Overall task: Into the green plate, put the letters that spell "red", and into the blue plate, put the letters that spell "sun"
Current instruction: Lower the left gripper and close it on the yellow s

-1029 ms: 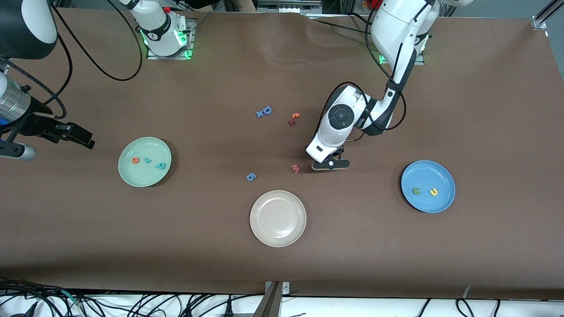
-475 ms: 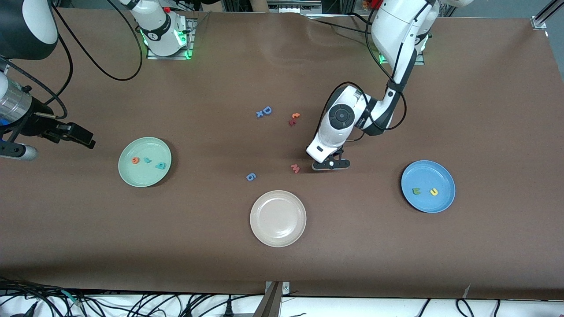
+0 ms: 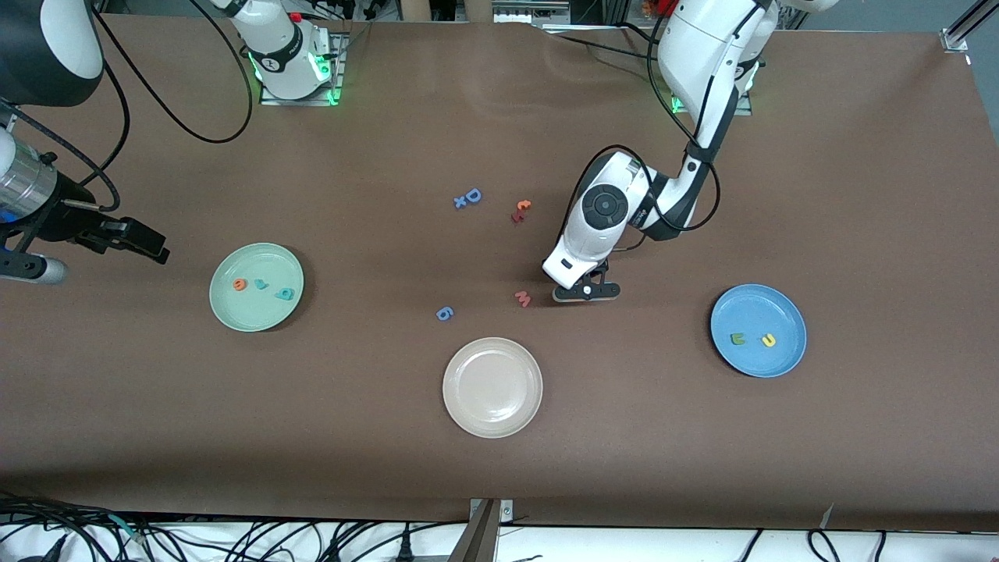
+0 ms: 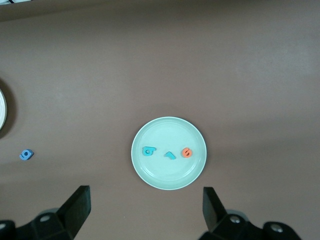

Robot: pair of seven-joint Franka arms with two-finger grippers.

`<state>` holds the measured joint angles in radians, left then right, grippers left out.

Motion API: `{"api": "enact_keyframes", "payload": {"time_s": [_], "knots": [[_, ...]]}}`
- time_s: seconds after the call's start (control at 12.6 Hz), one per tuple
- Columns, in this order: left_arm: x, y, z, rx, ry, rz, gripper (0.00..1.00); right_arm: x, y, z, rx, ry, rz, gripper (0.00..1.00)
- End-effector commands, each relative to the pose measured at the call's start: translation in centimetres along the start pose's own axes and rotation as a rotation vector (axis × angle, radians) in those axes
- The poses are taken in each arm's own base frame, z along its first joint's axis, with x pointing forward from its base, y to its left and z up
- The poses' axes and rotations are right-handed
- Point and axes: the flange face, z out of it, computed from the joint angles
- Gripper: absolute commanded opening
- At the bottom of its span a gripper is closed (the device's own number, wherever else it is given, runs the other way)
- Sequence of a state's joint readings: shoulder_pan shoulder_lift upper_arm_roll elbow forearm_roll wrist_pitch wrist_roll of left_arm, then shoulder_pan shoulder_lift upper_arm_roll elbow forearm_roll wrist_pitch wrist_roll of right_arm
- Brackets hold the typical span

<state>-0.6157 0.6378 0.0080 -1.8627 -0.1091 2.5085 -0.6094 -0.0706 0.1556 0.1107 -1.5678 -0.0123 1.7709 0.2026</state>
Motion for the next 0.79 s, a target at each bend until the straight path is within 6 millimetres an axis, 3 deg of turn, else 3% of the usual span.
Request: {"api": "enact_keyframes", "payload": {"time_s": [0.0, 0.4, 0.71], "knots": [[0.0, -0.1, 0.3, -0.003, 0.005, 0.0, 0.19, -0.6, 0.1, -0.2, -0.004, 0.007, 0.006, 0.99], [1.0, -0.2, -1.0, 0.017, -0.021, -0.004, 0.17, -0.7, 0.2, -0.1, -0.005, 0.001, 0.011, 1.0], [3.0, -1.0, -3.0, 0.052, -0.049, 0.024, 0.17, -0.7, 0.2, -0.2, -0.005, 0.003, 0.011, 1.0]]}}
